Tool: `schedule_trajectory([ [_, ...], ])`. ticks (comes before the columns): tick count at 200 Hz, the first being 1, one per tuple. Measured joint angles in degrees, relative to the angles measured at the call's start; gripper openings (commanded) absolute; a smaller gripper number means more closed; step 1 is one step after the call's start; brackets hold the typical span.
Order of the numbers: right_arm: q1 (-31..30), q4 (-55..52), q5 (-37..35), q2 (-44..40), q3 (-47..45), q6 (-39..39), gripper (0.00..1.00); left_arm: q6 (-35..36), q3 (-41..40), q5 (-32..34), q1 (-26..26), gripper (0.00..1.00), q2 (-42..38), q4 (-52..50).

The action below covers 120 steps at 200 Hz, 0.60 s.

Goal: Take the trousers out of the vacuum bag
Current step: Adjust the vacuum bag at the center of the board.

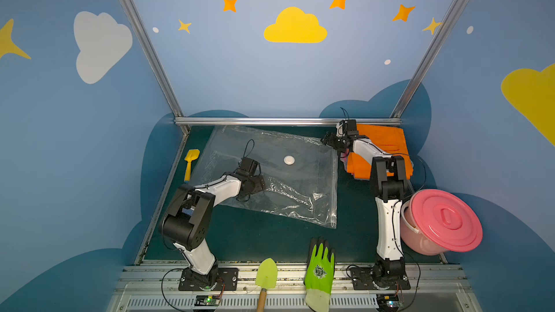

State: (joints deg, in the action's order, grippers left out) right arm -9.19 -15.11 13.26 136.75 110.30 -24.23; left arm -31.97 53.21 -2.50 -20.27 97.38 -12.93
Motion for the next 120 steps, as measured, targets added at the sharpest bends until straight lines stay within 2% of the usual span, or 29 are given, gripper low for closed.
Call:
schedule_trajectory([
  [18,0.1,-0.3,0.7,-0.6,-0.7,0.2,0.89,0.0,0.0,-0.2,0.0,0.88,0.0,0.0],
  [35,-0.3,1.1,2.1,-4.4,-6.6,0.2,0.89,0.2,0.0,-0.7,0.0,0.88,0.0,0.1],
  [77,-4.6,5.6,5.7,-24.3,-29.2,0.3,0.89,0.4,0.3,-3.4,0.3,0.89,0.0,0.5],
  [120,-11.6,8.5,6.4,-42.0,-46.5,1.6,0.89,0.4,2.1,-6.0,0.3,0.89,0.0,0.7],
])
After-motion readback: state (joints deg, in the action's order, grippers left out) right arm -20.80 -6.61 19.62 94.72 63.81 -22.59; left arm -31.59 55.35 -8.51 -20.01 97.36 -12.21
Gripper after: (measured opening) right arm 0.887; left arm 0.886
